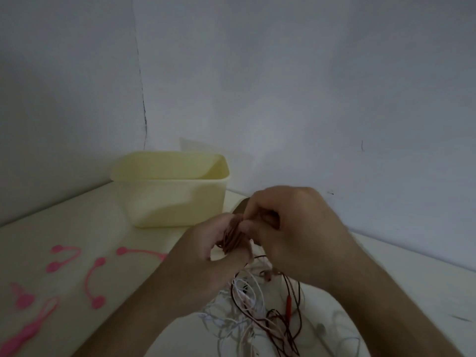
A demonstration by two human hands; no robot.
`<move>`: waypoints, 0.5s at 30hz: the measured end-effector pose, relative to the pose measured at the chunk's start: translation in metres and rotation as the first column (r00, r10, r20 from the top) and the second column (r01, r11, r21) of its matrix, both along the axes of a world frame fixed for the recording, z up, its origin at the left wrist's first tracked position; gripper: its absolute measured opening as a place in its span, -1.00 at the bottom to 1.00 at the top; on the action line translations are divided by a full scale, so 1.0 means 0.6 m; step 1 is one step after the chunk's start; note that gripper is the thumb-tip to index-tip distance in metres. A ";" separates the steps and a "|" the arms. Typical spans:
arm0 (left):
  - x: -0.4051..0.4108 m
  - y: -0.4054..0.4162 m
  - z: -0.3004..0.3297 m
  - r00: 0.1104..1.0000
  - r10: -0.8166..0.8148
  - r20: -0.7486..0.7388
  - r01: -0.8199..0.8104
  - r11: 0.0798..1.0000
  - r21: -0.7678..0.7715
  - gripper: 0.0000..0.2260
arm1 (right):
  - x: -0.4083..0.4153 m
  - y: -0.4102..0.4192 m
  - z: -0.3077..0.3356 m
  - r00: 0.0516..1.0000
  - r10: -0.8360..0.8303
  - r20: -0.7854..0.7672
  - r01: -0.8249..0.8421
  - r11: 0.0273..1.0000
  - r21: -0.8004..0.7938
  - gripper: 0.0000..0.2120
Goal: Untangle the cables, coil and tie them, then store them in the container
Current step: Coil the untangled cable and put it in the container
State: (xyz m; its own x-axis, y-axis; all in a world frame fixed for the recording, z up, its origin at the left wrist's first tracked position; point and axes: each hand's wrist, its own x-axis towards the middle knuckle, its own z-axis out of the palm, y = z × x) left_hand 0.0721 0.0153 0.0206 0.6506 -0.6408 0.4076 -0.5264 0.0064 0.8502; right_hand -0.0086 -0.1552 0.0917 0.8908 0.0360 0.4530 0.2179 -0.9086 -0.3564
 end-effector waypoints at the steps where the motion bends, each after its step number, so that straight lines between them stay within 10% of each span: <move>1: -0.002 -0.001 0.001 0.998 -0.038 -0.051 0.036 0.999 -0.027 -0.97 | -0.002 -0.007 0.002 0.999 -0.001 0.032 0.000 1.000 0.020 -0.88; 6: 0.002 0.004 0.014 0.899 -0.311 -0.307 0.205 0.921 -0.332 -0.75 | 0.006 -0.034 -0.005 0.999 0.036 0.008 -0.037 0.970 0.242 -0.82; 15: 0.012 0.008 0.023 0.790 -0.467 -0.398 0.027 0.675 -0.737 -0.67 | 0.034 0.006 -0.059 0.990 0.066 -0.128 -0.049 0.990 0.130 -0.80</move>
State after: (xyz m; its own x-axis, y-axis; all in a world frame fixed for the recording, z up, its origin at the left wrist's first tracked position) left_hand 0.0795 0.0203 0.0344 0.7460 -0.5032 0.4362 0.1053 0.7359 0.6689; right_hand 0.0119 -0.1518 0.0563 0.9411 0.0391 0.3358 0.2120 -0.8419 -0.4962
